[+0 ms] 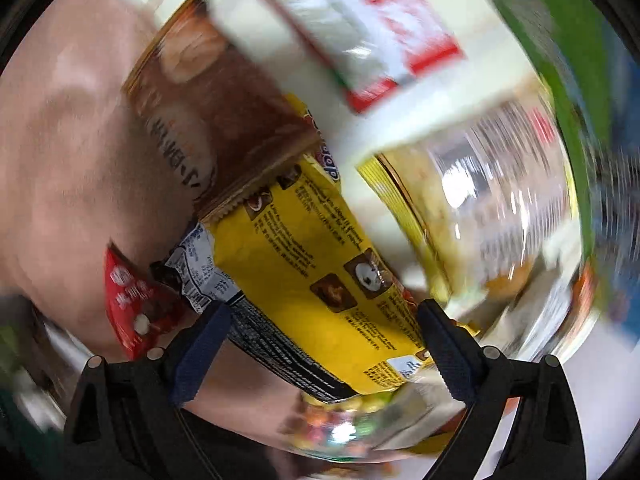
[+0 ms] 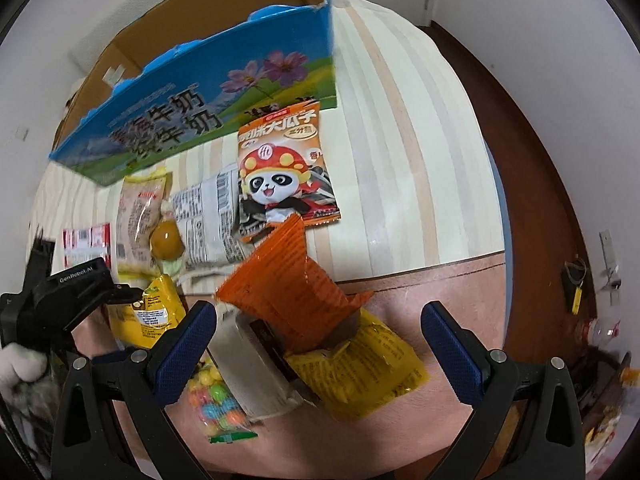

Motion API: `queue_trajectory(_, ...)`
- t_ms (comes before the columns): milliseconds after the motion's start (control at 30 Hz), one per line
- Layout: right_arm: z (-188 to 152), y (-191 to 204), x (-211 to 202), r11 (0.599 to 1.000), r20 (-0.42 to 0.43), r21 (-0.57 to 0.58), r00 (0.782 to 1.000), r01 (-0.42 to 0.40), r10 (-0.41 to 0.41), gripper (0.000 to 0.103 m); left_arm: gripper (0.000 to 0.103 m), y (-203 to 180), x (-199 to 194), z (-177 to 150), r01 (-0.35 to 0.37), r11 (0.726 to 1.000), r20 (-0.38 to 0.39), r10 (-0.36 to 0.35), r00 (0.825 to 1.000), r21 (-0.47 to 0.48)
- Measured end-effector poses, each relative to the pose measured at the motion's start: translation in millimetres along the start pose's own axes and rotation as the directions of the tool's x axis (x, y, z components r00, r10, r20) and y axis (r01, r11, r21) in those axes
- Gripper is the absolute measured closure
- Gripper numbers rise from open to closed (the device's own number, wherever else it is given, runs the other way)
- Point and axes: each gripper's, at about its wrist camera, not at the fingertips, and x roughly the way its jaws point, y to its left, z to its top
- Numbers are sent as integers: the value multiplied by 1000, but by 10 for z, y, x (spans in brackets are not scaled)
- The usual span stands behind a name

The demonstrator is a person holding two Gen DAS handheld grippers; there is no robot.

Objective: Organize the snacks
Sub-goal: 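Grasp the yellow-black noodle bag with left tool while right tool grasps orange chip bag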

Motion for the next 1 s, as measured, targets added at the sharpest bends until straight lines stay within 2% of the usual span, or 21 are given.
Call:
queue_trajectory(33,-19,-14,-14,1000,-2,-14,1000,5,-5,0,10,-86,-21,-76,-44,995,21,42,999,92)
queue_trajectory(100,-46,-51,-3,999,-13,-41,1000,7,-8,0,10,-208,-38,-222,-143,959,75,129,989,246)
queue_trajectory(133,-48,-82,24,999,-25,-47,1000,4,-5,0,10,-275,-13,-323,-212,923,108,187,976,322)
queue_trajectory(200,-52,-137,70,999,-41,-48,999,-4,2,0,10,-351,19,-474,-288,859,154,245,957,424)
queue_trajectory(267,-37,-209,116,999,-59,-28,998,-21,20,0,10,-453,52,-626,-365,768,213,296,931,526)
queue_trajectory(367,35,-308,220,994,-96,49,990,-97,101,0,10,-603,84,-887,-495,591,343,358,868,636)
queue_trajectory(400,55,-336,253,989,-106,77,986,-123,131,0,10,-638,80,-924,-515,564,365,364,857,646)
queue_trajectory(433,85,-373,299,981,-118,115,979,-155,168,0,10,-657,65,-947,-521,558,372,367,853,646)
queue_trajectory(467,111,-406,358,968,-132,157,967,-195,216,0,10,-656,43,-951,-517,573,365,366,856,637)
queue_trajectory(500,125,-421,388,958,-135,181,959,-222,248,0,10,-577,73,-983,-501,605,350,359,865,619)
queue_trajectory(567,167,-431,409,951,-130,185,953,-248,274,0,10,-385,-80,-846,-418,721,291,303,907,552)
queue_trajectory(633,217,-414,345,965,-106,128,965,-227,241,0,10,-186,-271,-741,-331,817,267,225,937,473)
queue_trajectory(700,268,-416,304,973,-116,108,969,-206,218,0,10,-72,-409,-723,-252,881,245,162,956,400)
queue_trajectory(733,291,-420,310,968,-125,120,964,-222,236,0,10,6,-435,-699,-214,909,225,139,964,357)
queue_trajectory(767,322,-416,311,964,-130,121,958,-239,254,0,10,53,-430,-675,-179,929,195,120,974,323)
queue_trajectory(833,379,-314,264,979,-117,29,972,-201,203,0,10,116,-373,-639,-147,949,155,107,982,279)
queue_trajectory(900,355,-58,229,976,-116,-164,986,-141,123,0,10,160,-233,-641,-153,948,135,119,984,279)
queue_trajectory(967,309,107,266,952,-151,-290,987,-100,57,0,10,152,-88,-594,-179,943,126,149,981,280)
queue_trajectory(1000,286,156,296,942,-162,-324,986,-91,39,0,10,121,-11,-525,-171,947,125,142,982,271)
